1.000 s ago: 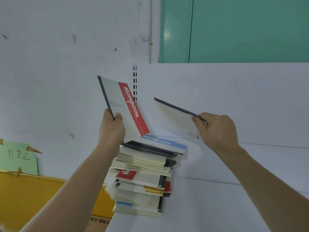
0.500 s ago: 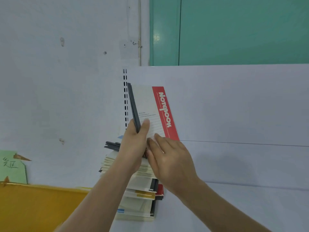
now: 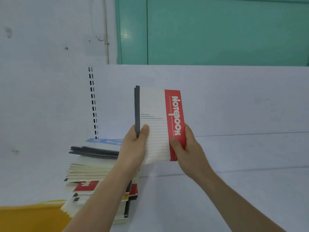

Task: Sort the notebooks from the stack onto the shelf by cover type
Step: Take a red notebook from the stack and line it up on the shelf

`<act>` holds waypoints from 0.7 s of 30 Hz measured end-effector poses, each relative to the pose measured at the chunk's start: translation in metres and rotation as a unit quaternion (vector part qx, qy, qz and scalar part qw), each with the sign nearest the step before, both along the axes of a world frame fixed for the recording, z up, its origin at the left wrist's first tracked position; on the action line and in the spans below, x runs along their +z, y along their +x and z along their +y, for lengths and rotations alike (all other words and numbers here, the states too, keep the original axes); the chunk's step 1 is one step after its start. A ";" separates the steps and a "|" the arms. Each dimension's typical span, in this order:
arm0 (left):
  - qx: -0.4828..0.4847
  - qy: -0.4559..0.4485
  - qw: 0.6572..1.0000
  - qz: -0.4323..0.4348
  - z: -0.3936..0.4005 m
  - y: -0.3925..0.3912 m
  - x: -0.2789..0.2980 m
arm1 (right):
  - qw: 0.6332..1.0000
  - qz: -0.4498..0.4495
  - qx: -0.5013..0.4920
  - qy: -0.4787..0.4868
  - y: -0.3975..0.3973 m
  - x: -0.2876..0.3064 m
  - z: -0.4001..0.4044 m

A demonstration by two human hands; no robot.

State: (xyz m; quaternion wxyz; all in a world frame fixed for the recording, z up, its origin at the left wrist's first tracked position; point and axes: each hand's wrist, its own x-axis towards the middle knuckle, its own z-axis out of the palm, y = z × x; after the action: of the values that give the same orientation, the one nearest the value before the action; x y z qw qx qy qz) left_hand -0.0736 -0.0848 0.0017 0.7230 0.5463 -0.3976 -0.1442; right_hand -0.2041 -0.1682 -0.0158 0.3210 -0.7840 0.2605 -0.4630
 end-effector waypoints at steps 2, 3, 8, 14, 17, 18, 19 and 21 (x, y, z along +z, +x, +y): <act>-0.008 0.023 1.000 -0.007 -0.013 -0.017 -0.005 | 0.999 -0.018 -0.029 0.011 -0.018 -0.006 -0.005; -0.018 0.037 0.999 -0.007 -0.021 -0.026 -0.008 | 0.998 -0.024 -0.049 0.012 -0.030 -0.009 -0.009; -0.135 0.127 0.982 -0.043 -0.056 -0.084 -0.028 | 0.988 -0.028 -0.154 -0.008 -0.111 -0.025 -0.029; -0.104 0.127 0.955 -0.249 -0.093 -0.178 -0.052 | 0.962 0.002 -0.272 -0.022 -0.216 -0.045 -0.053; -0.154 0.121 0.921 -0.336 -0.114 -0.234 -0.063 | 0.939 0.049 -0.337 -0.036 -0.274 -0.052 -0.069; -0.176 0.132 0.907 -0.358 -0.121 -0.253 -0.068 | 0.932 0.071 -0.353 -0.045 -0.294 -0.053 -0.073; -0.190 0.140 0.895 -0.380 -0.129 -0.272 -0.072 | 0.926 0.089 -0.363 -0.055 -0.315 -0.054 -0.078; -0.193 0.152 0.868 -0.431 -0.145 -0.308 -0.078 | 0.919 0.125 -0.365 -0.076 -0.356 -0.056 -0.089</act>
State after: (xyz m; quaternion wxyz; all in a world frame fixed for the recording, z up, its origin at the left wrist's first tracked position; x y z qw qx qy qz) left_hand -0.3820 -0.2302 -0.0763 0.3456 0.5697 -0.7402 -0.0904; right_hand -0.5596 -0.2574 -0.0713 0.0340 -0.7077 0.5307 -0.4651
